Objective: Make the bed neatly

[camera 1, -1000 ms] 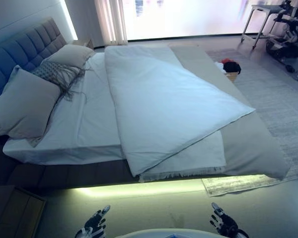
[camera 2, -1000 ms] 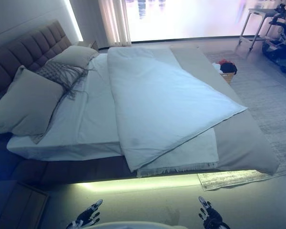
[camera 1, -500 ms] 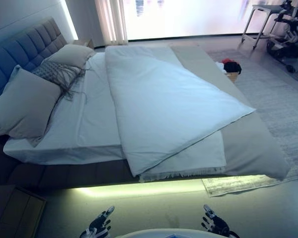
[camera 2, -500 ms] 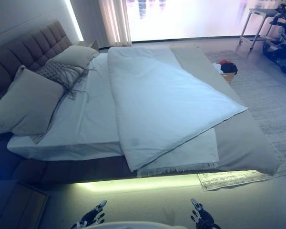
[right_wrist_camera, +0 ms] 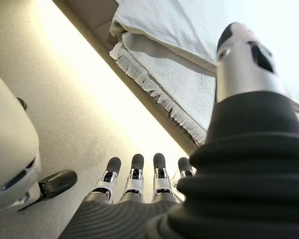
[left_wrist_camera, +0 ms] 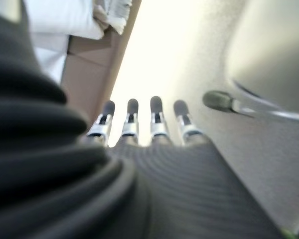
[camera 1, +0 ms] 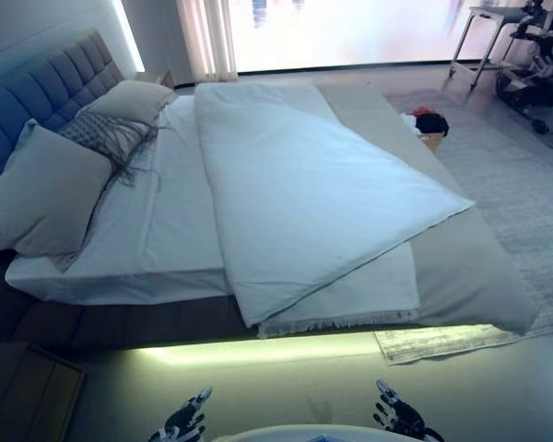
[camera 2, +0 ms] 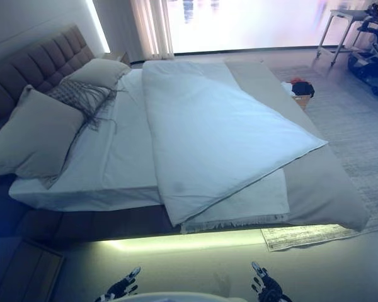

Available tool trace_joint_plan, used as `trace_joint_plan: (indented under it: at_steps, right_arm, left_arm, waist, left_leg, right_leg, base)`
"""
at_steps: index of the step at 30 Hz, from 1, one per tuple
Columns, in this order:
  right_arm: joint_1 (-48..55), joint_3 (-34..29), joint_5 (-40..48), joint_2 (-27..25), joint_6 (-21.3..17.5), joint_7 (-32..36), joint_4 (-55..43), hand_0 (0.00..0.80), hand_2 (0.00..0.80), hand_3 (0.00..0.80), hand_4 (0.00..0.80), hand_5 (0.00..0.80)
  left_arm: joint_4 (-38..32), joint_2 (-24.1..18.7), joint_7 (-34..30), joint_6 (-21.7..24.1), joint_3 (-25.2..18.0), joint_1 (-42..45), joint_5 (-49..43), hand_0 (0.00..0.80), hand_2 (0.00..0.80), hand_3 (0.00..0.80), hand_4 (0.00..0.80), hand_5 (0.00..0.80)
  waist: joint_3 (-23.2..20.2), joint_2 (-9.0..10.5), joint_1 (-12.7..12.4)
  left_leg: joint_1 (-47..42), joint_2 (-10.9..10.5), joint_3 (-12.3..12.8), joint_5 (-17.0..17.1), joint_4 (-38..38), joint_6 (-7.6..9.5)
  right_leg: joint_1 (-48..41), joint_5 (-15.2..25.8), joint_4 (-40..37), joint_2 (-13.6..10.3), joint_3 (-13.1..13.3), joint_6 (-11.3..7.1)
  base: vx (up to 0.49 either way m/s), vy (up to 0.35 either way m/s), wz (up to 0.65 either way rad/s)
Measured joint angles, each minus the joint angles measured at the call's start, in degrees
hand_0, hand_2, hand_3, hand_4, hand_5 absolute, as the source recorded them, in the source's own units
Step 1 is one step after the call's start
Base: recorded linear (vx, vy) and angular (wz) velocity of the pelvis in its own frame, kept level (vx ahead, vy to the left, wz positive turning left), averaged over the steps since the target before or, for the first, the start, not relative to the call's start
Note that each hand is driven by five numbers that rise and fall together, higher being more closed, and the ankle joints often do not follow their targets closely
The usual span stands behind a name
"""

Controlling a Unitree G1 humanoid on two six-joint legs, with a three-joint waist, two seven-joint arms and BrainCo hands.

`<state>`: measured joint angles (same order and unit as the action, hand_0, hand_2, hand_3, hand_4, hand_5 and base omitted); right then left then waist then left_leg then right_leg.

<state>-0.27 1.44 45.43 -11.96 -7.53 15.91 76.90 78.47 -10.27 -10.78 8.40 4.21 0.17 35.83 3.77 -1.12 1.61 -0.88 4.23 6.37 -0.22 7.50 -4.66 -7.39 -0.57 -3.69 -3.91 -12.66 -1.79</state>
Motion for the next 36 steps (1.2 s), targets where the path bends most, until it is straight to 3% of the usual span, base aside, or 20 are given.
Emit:
trace_joint_plan:
  at_steps: [1,2,4,6,10,12,13,14,16,18,21,23,26,29,31,32,33,35,36]
  right_arm:
    - [-0.8,0.0,-0.1,0.1,0.1,-0.2,0.6,0.000,0.000,0.000,0.000,0.000]
    - [-1.3,0.0,-0.3,-0.3,0.3,-0.3,1.0,0.000,0.000,0.000,0.000,0.000]
    - [-1.8,0.3,-0.4,-1.2,0.4,-0.3,1.0,0.000,0.000,0.000,0.000,0.000]
    - [-1.8,0.3,-0.5,-2.0,0.5,-0.2,1.1,0.000,0.000,0.000,0.000,0.000]
    - [-1.3,-1.5,-0.5,-2.3,0.5,0.2,1.5,0.000,0.000,0.000,0.000,0.000]
    - [-1.3,-2.1,-0.5,-2.4,0.5,0.8,1.9,0.000,0.000,0.000,0.000,0.000]
    - [-1.1,-2.3,-0.7,-2.4,0.5,1.1,2.0,0.000,0.000,0.000,0.000,0.000]
    - [-0.7,-2.3,-1.0,-1.8,0.5,1.5,2.0,0.000,0.000,0.000,0.000,0.000]
    - [0.6,-2.3,-1.0,0.5,0.5,2.3,2.1,0.000,0.000,0.000,0.000,0.000]
    - [1.3,-2.3,-0.9,1.6,0.5,2.5,2.1,0.000,0.000,0.000,0.000,0.000]
    - [0.5,-2.7,0.3,0.4,0.1,2.5,0.8,0.000,0.000,0.000,0.000,0.000]
    - [0.0,-2.7,0.3,0.2,0.1,2.6,0.6,0.000,0.000,0.000,0.000,0.000]
    - [-0.9,-2.5,0.8,0.3,0.1,2.8,0.6,0.000,0.000,0.000,0.000,0.000]
    - [-1.4,-2.5,1.3,0.3,0.2,3.3,0.7,0.000,0.000,0.000,0.000,0.000]
    - [-1.8,-2.5,1.4,0.5,0.2,3.4,0.7,0.000,0.000,0.000,0.000,0.000]
    - [-1.6,-2.5,1.5,0.5,0.1,3.3,0.8,0.000,0.000,0.000,0.000,0.000]
    - [-0.9,-2.6,1.5,0.2,0.1,3.0,0.8,0.000,0.000,0.000,0.000,0.000]
    - [-0.3,-2.6,1.5,-0.6,0.0,2.9,0.7,0.000,0.000,0.000,0.000,0.000]
    - [-0.7,-2.6,1.5,-0.8,-0.1,2.9,0.5,0.000,0.000,0.000,0.000,0.000]
  left_arm:
    - [0.2,0.0,0.0,0.1,-0.8,-1.4,0.0,0.000,0.000,0.000,0.000,0.000]
    - [-0.3,0.3,-0.1,0.2,-1.7,-2.0,1.5,0.000,0.000,0.000,0.000,0.000]
    - [-0.2,0.5,0.0,0.3,-2.0,-1.6,1.5,0.000,0.000,0.000,0.000,0.000]
    - [0.8,0.6,0.0,0.3,-2.0,-1.9,1.5,0.000,0.000,0.000,0.000,0.000]
    - [1.3,0.7,0.6,0.2,-2.1,-1.8,1.4,0.000,0.000,0.000,0.000,0.000]
    - [1.4,0.8,0.7,0.0,-2.0,-1.6,1.4,0.000,0.000,0.000,0.000,0.000]
    - [1.5,0.9,0.7,-0.1,-2.0,-1.5,1.4,0.000,0.000,0.000,0.000,0.000]
    - [1.4,0.6,0.7,0.0,-2.1,-1.4,1.2,0.000,0.000,0.000,0.000,0.000]
    - [1.1,-1.0,0.7,-0.1,-2.0,-1.4,0.9,0.000,0.000,0.000,0.000,0.000]
    - [0.7,-1.6,0.7,-0.1,-1.4,-2.7,0.2,0.000,0.000,0.000,0.000,0.000]
    - [-0.1,-2.4,0.6,-0.4,1.2,-4.9,-2.5,0.000,0.000,0.000,0.000,0.000]
    - [-0.2,-3.4,0.6,-0.9,1.7,-5.3,-3.6,0.000,0.000,0.000,0.000,0.000]
    - [-0.3,-4.0,0.6,-1.6,1.8,-4.8,-3.7,0.000,0.000,0.000,0.000,0.000]
    - [-0.2,-3.5,0.6,-1.6,1.8,-3.7,-3.7,0.000,0.000,0.000,0.000,0.000]
    - [-0.2,-3.4,0.6,-1.8,1.7,-2.1,-3.7,0.000,0.000,0.000,0.000,0.000]
    - [-0.1,-3.3,0.6,-1.8,1.4,-1.0,-3.6,0.000,0.000,0.000,0.000,0.000]
    - [-0.1,-2.6,0.6,-1.8,1.4,0.0,-3.6,0.000,0.000,0.000,0.000,0.000]
    - [-0.2,-0.8,0.5,-1.7,1.3,1.0,-3.5,0.000,0.000,0.000,0.000,0.000]
    - [-0.2,-0.1,0.3,-1.6,1.3,1.0,-3.5,0.000,0.000,0.000,0.000,0.000]
  waist:
    - [1.8,1.03,-0.9]
    - [3.1,2.43,-1.3]
    - [3.9,1.01,-1.9]
    - [4.3,-0.18,-2.2]
    - [4.7,-0.01,-2.6]
    - [4.6,-0.10,-2.7]
    - [4.1,-0.58,-2.7]
    - [3.8,0.17,-2.8]
    - [2.8,2.16,-2.7]
    - [2.8,1.61,-2.4]
    - [3.4,-0.85,-1.5]
    - [3.1,-0.92,-0.4]
    - [2.9,-0.95,-0.5]
    - [2.7,-0.17,-0.5]
    - [2.1,1.47,0.6]
    - [1.8,1.55,1.1]
    - [1.3,1.15,1.4]
    - [0.3,-1.14,1.6]
    - [0.3,-1.14,1.5]
  left_leg:
    - [2.4,-0.3,-0.4,0.9,4.8,-1.36]
    - [5.5,-0.2,0.9,0.9,8.2,-2.80]
    - [5.8,1.9,3.3,1.2,3.6,-2.64]
    - [5.5,4.5,3.2,2.1,-6.2,-2.27]
    - [4.4,6.4,3.6,4.2,-10.8,-2.62]
    - [2.2,5.7,4.7,4.2,-10.7,-2.18]
    - [1.0,4.9,4.8,6.0,-11.0,-2.01]
    - [0.4,3.2,5.6,7.2,-10.6,-0.72]
    - [-0.7,-0.6,6.6,6.4,-11.4,1.99]
    - [-2.8,-1.5,6.1,5.9,-12.8,3.29]
    - [-4.8,-2.1,5.2,4.1,-12.6,5.44]
    - [-5.7,-2.1,4.5,3.3,-12.6,5.72]
    - [-6.3,-1.8,4.5,2.4,-12.7,5.08]
    - [-6.2,-1.8,4.2,1.2,-12.9,3.69]
    - [-6.4,-1.7,3.8,0.5,-12.9,2.21]
    - [-7.3,-0.7,3.7,0.2,-12.9,0.86]
    - [-8.1,0.9,3.7,-0.4,-12.8,0.05]
    - [-8.6,4.9,4.4,-1.5,-10.7,-0.91]
    - [-8.2,5.9,5.1,-1.4,-8.2,-1.14]
  right_leg:
    - [0.1,-0.1,0.5,-1.4,0.3,0.45]
    - [0.2,0.3,0.4,-2.2,0.6,0.94]
    - [0.3,0.5,0.2,-2.0,0.4,0.97]
    - [0.5,0.6,-0.5,-1.3,0.5,1.05]
    - [-1.6,0.0,-1.6,-1.6,1.7,0.25]
    - [-2.6,-0.7,-1.5,-2.9,1.9,-0.85]
    - [-3.0,-1.0,-1.3,-3.8,1.9,-1.58]
    - [-3.4,-1.5,-1.3,-5.6,2.3,-2.25]
    - [-3.9,-1.5,1.7,-9.6,1.9,-3.04]
    - [-1.1,-1.4,10.3,-10.6,2.0,-3.32]
    - [7.8,-1.4,29.5,-12.7,3.4,-4.55]
    - [10.3,-4.2,31.5,-11.1,3.8,-4.36]
    - [12.4,-4.4,19.1,-8.5,2.6,-4.32]
    - [14.9,1.3,5.6,-9.3,2.7,-6.46]
    - [15.5,3.7,2.2,-10.3,2.6,-6.83]
    - [15.4,6.8,3.4,-10.1,2.0,-6.39]
    - [14.9,8.5,4.4,-8.3,2.0,-5.51]
    - [13.0,8.1,4.3,-4.3,1.9,-3.54]
    - [12.4,7.5,4.3,-3.6,1.5,-2.11]
  base:
    - [0.102,0.205,0.01]
    - [0.203,0.296,-0.13]
    - [0.281,0.287,-0.11]
    - [0.313,0.252,-0.04]
    - [0.310,0.298,-0.02]
    - [0.328,0.336,-0.28]
    - [0.312,0.305,-0.31]
    - [0.291,0.280,-0.37]
    - [0.245,0.269,-0.08]
    - [0.232,0.266,0.22]
    - [0.218,0.116,0.18]
    - [0.215,-0.071,0.25]
    - [0.161,-0.206,0.05]
    - [0.192,-0.282,-0.02]
    - [0.234,-0.260,0.15]
    - [0.274,-0.267,0.33]
    - [0.263,-0.230,0.30]
    - [0.259,-0.183,0.24]
    - [0.266,-0.116,0.16]
